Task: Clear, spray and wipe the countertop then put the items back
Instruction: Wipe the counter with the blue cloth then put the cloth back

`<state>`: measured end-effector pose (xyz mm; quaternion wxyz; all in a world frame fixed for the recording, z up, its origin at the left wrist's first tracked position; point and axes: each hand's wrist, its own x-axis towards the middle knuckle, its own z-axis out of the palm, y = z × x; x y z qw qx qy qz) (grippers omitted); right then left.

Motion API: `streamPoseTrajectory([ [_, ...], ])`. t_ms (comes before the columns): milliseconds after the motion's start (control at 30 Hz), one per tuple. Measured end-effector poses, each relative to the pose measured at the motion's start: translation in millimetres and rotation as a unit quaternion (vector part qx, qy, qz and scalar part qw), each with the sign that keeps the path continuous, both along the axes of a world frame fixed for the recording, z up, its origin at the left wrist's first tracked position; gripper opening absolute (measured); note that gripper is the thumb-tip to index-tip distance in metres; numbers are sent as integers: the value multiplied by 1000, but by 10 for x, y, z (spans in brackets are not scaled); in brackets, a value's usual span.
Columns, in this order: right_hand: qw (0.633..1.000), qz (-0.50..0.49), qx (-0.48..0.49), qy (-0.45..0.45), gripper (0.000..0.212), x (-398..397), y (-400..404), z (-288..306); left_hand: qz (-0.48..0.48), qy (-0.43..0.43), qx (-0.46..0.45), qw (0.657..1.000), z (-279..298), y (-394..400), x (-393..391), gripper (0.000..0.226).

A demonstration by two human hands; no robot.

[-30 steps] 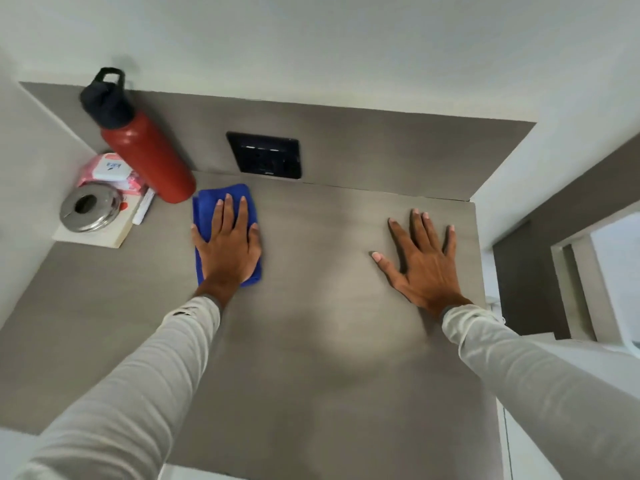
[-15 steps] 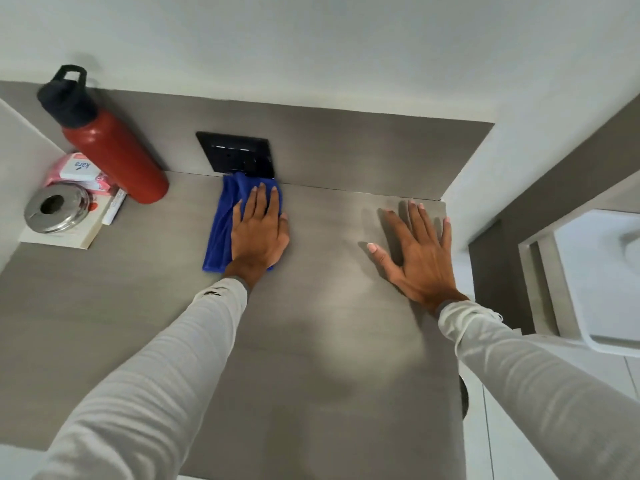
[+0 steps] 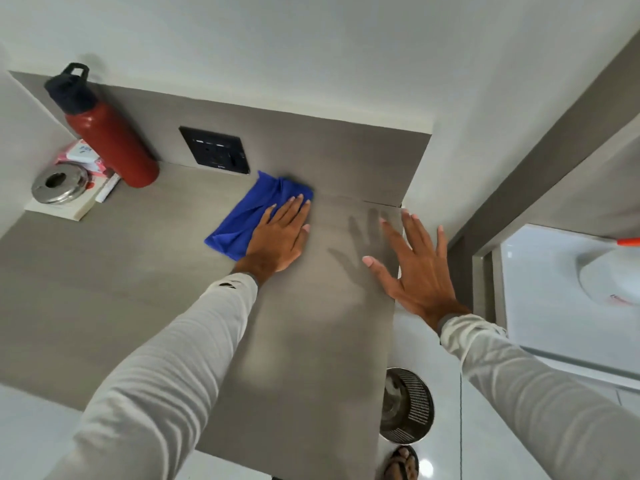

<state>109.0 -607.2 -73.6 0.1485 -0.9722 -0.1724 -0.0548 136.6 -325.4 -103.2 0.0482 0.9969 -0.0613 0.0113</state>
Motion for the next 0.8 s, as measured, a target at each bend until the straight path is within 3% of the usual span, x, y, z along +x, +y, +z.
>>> streamPoseTrajectory([
  [167,1000,24,-9,3,78,54,189,-16,75,-21,5,997,19,394,15,63],
  [367,999,31,-10,39,73,179,604,10,55,-8,-20,998,127,774,71,72],
  [500,997,61,21,45,55,296,1010,54,80,-79,-94,989,157,846,6,46],
  [600,991,78,77,77,44,462,1357,103,147,-58,-93,983,151,879,-138,50],
  [733,975,-23,185,118,37,759,1864,218,140,-30,-72,987,126,832,-231,54],
  [800,986,4,136,92,38,876,2047,241,112,-28,-59,992,134,837,-214,52],
])
